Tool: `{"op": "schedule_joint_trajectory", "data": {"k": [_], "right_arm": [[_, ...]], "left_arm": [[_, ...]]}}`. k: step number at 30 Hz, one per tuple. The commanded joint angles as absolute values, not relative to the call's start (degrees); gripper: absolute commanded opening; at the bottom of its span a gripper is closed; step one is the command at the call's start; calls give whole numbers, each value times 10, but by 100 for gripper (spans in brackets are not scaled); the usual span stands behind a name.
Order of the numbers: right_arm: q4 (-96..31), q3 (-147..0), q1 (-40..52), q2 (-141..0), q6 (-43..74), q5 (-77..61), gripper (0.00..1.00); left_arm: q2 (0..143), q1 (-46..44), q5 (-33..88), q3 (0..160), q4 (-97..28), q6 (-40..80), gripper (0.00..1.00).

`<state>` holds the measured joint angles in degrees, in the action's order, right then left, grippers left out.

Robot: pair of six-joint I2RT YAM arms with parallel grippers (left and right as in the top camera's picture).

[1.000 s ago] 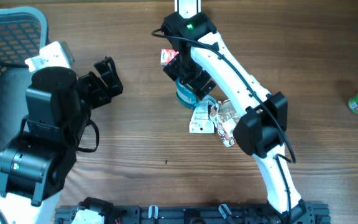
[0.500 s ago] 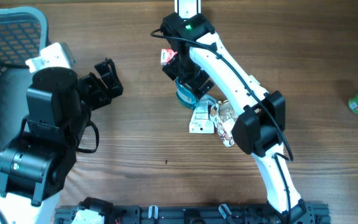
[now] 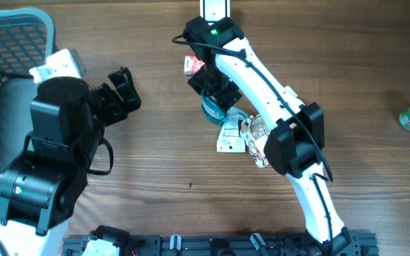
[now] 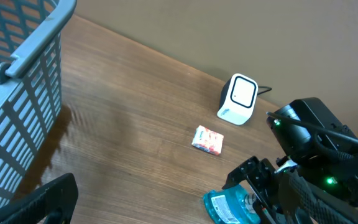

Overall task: Scan the item barcode
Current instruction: 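Lower the right gripper onto the teal bottle and grasp it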

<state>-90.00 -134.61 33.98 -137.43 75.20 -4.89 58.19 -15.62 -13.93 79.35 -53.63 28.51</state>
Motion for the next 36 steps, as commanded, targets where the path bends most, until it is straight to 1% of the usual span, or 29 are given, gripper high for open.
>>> {"op": "schedule_joint_trajectory", "data": {"k": [1, 15, 16, 17, 18, 21, 29, 33, 36], "right_arm": [[-901, -1345, 342, -1393, 754, -42, 81], [-912, -1345, 342, -1393, 750, -50, 80], [-914, -1345, 342, -1393, 750, -50, 84], [-917, -1345, 342, -1393, 750, -50, 91], [-922, -1345, 342, -1393, 750, -52, 95], [-922, -1345, 342, -1393, 749, -61, 99], [-915, -1345, 342, -1393, 754, -80, 99], [-912, -1345, 342, -1393, 767, -80, 96], [-909, -1345, 342, -1393, 767, -86, 90]], "left_arm": [[583, -152, -151, 799, -535, 274, 100], [583, -152, -151, 799, -539, 274, 100], [583, -152, -151, 799, -539, 274, 100], [583, -152, -151, 799, -539, 274, 100], [583, -152, -151, 799, -539, 274, 100], [583, -152, -151, 799, -539, 274, 100], [583, -152, -151, 799, -539, 274, 100], [583, -152, -151, 799, -539, 274, 100], [583, -152, -151, 799, -539, 274, 100]]}}
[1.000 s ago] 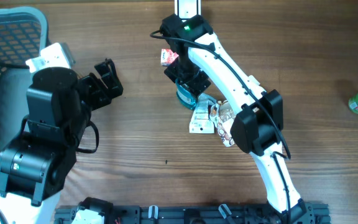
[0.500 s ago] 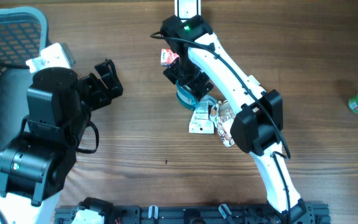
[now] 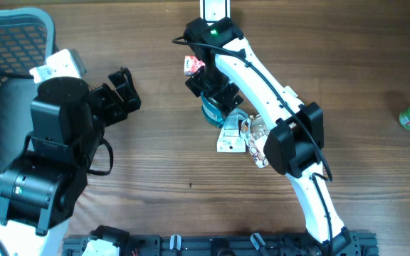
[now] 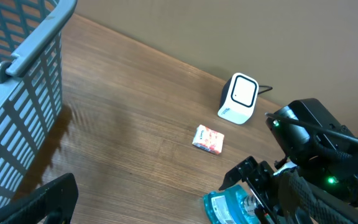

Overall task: Scan the item barcode
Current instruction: 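Lower the right gripper onto the teal bottle and grasp it, then lift the teal bottle with the right gripper and carry it toward the scanner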

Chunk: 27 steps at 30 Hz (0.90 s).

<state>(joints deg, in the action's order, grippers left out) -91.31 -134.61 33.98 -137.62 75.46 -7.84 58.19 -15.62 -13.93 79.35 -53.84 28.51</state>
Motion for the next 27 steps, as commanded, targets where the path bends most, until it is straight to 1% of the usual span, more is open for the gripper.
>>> {"op": "schedule_joint_trajectory", "data": {"k": [1, 5, 9, 13, 19, 20, 21, 27], "right_arm": [[-908, -1345, 342, -1393, 768, -88, 88], [-908, -1345, 342, -1393, 781, -89, 89], [-908, -1345, 342, -1393, 776, -85, 97], [-896, -1345, 342, -1393, 718, -70, 96], [-898, -1345, 342, -1393, 674, -52, 96], [-897, -1345, 342, -1393, 661, -48, 96], [-899, -1345, 342, -1393, 650, -42, 100], [-919, -1345, 342, -1393, 630, -23, 100]], "left_arm": [[583, -152, -151, 799, -539, 274, 100], [583, -152, -156, 799, -541, 274, 100], [583, -152, -164, 799, -548, 274, 100], [583, -152, -166, 799, -550, 274, 100], [583, -152, -166, 799, -550, 274, 100], [583, -152, -166, 799, -550, 274, 100], [583, -152, -166, 799, -550, 274, 100], [583, -152, -166, 799, -550, 274, 100]]}}
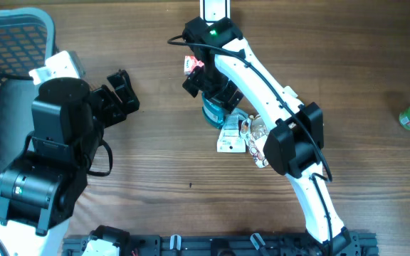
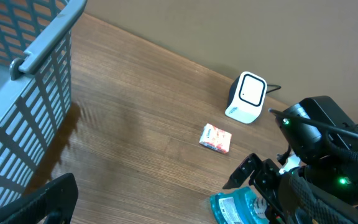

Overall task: Scan the item barcode
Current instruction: 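Lift the teal bottle with the right gripper and carry it toward the scanner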

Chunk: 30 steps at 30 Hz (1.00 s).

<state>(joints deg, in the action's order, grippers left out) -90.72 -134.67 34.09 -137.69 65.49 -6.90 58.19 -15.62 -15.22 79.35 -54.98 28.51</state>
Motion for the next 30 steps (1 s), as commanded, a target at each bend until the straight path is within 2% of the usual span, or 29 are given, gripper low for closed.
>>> {"op": "schedule_joint_trajectory", "data": {"k": [1, 15, 30], "right_arm": [[-922, -1345, 342, -1393, 632, -21, 100], [-922, -1346, 342, -1384, 589, -21, 100], [-922, -1346, 342, -1346, 683, -50, 100]], "left_arm": [[583, -152, -166, 799, -550, 274, 100], [583, -152, -170, 799, -550, 274, 100], [594, -152, -183, 799, -554, 274, 100]]}}
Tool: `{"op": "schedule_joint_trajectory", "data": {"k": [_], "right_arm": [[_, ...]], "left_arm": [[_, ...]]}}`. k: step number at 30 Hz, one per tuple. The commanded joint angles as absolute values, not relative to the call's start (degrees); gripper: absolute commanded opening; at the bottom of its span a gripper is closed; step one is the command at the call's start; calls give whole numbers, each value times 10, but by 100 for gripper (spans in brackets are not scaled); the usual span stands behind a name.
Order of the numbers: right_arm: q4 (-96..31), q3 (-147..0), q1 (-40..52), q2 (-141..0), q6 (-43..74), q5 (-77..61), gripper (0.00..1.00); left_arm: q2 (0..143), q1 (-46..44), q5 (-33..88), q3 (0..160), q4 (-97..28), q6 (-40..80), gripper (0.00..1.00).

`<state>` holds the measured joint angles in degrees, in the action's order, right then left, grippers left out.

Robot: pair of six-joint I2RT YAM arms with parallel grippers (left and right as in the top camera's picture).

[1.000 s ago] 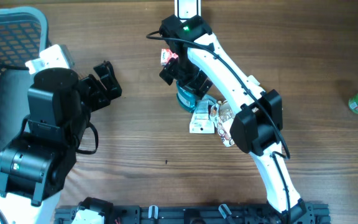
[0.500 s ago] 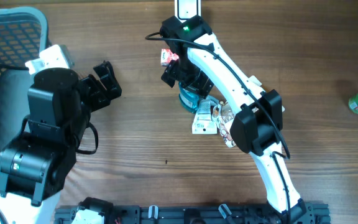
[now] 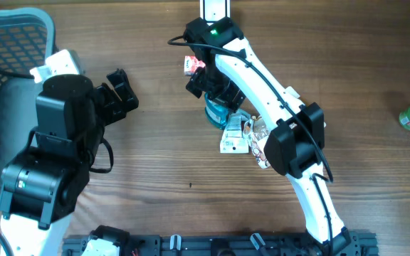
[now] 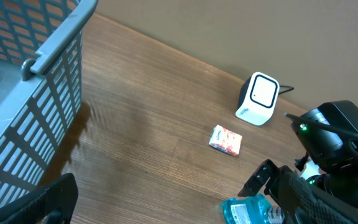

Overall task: Scan the item barcode
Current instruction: 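Lift the teal bottle with the right gripper and carry it toward the scanner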

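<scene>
A teal bottle (image 3: pixel 216 113) lies on the table, also seen low in the left wrist view (image 4: pixel 248 211). My right gripper (image 3: pixel 206 84) hangs right over its top end; one finger (image 4: pixel 261 179) stands out to the bottle's left and the other is hidden, so the jaws look open. The white barcode scanner (image 4: pixel 260 99) stands at the far edge, its top showing in the overhead view (image 3: pixel 213 7). My left gripper (image 3: pixel 119 91) sits open to the left with nothing in it; only one finger (image 4: pixel 42 202) shows in its own view.
A small red-and-white packet (image 3: pixel 190 65) lies between scanner and bottle. A white card pack (image 3: pixel 232 139) and a printed pouch (image 3: pixel 256 141) lie under the right arm. A grey basket (image 3: pixel 20 32) fills the far left. A green bottle stands at the right edge.
My right gripper has shifted slightly right over the teal bottle, and the bottle sits a touch lower right. The left wrist view has shifted, so scanner and packet appear further right.
My right gripper was low over the teal bottle beside the card pack. It then stood a little further up-left at each moment, toward the packet, with the bottle staying on the table. Now it sits slightly back over the bottle's top. My left gripper stayed open, only drifting a little.
</scene>
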<state>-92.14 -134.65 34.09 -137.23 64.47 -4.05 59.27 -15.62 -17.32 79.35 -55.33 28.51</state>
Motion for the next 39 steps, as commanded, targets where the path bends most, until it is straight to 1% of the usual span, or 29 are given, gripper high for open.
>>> {"op": "schedule_joint_trajectory", "data": {"k": [1, 20, 39], "right_arm": [[-922, -1346, 342, -1346, 693, -51, 100], [-922, -1345, 342, -1346, 808, -73, 100], [-922, -1345, 349, -1346, 858, -73, 100]], "left_arm": [[594, -152, -183, 799, -554, 274, 100], [594, -152, -188, 799, -554, 274, 100], [594, -152, -188, 799, -557, 274, 100]]}}
